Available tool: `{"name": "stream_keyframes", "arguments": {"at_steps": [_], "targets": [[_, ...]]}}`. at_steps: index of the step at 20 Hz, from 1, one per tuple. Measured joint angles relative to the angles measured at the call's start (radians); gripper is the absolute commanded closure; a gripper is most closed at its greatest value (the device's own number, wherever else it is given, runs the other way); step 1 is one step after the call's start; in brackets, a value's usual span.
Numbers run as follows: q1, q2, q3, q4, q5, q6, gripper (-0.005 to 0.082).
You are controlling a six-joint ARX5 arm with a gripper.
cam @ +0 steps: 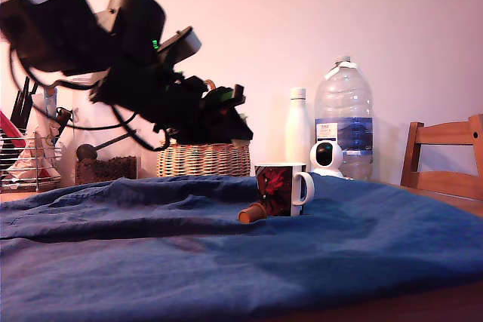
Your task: Pick up the coffee capsules on the table and drop them inside the coffee cup
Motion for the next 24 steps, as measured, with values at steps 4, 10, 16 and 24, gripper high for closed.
{"name": "stream_keyframes", "arguments": {"at_steps": [4,10,16,24], "targets": [[-0.002,0.044,0.098,-0.083,0.013,0.008,0.0586],[-0.011,0.138,0.254,-0.270,0.023,0.027,0.0586],[-0.011,0.172,0.428,-0.436,0.022,0.038,0.0586],[-0.011,0.297,0.680,-0.705,0.029,0.056,0.0584]]}}
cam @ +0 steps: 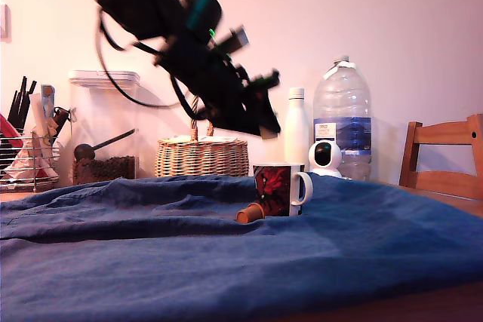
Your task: Pick up the coffee capsules on the table and drop them inside the coffee cup
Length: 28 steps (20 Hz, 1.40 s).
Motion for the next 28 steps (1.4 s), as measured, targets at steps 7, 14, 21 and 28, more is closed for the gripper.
{"name": "stream_keyframes", "arguments": {"at_steps": [7,14,21,28], "targets": [[-0.008,0.111,0.156,-0.143,-0.005,0.005,0.0584],[-0.008,0.111,0.159,-0.134,-0.027,0.029,0.0584],[-0.008,0.111,0.159,-0.128,-0.029,0.034,0.0583],[-0.008,0.111,0.159,-0.120,-0.029,0.034,0.0249]]}}
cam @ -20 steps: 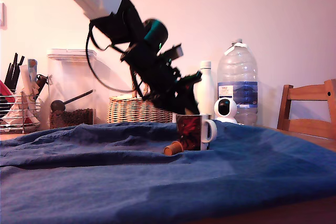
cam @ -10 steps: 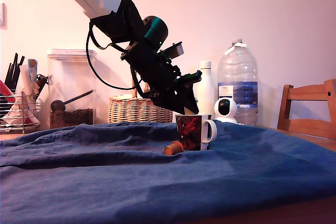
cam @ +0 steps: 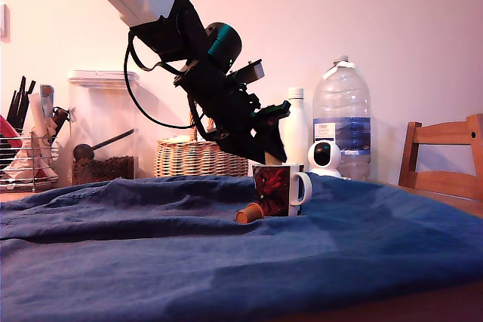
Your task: Pick up the coffee capsules on the table and drop them inside the coffee cup
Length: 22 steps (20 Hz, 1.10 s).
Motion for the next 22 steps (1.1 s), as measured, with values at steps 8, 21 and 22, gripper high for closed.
{"name": "stream_keyframes", "arguments": {"at_steps": [8,21,22], "targets": [[0.000,0.000,0.000,-0.016,0.010,0.000,0.0461],[0.000,-0.150,0.000,-0.130,0.019,0.011,0.0790],[0.000,-0.153,0.003,-0.139,0.014,0.016,0.0790]]}}
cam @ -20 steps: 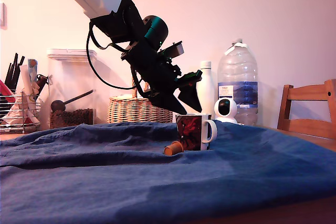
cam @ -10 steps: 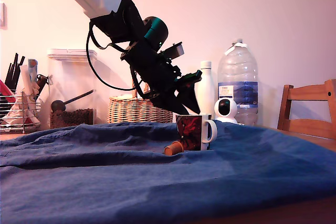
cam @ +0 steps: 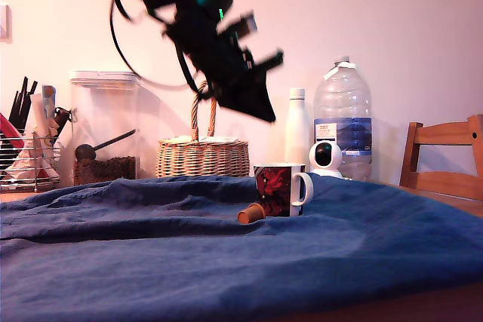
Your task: Pick up the coffee capsules on the table and drop them inside the coffee cup
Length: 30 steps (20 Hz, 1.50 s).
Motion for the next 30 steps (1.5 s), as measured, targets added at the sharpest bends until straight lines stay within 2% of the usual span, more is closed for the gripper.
{"name": "stream_keyframes", "arguments": {"at_steps": [4,8,12,15,23,30], "targets": [[-0.009,0.000,0.001,-0.026,-0.029,0.011,0.0790],[-0.031,0.000,0.001,-0.027,-0.029,0.011,0.0790],[-0.034,-0.008,-0.014,-0.002,-0.019,0.034,0.0790],[-0.034,-0.091,-0.158,0.083,-0.022,0.038,0.0790],[-0.032,-0.396,-0.639,0.422,-0.026,0.037,0.0790],[-0.028,-0.469,-0.956,0.627,-0.026,0.036,0.0790]]}}
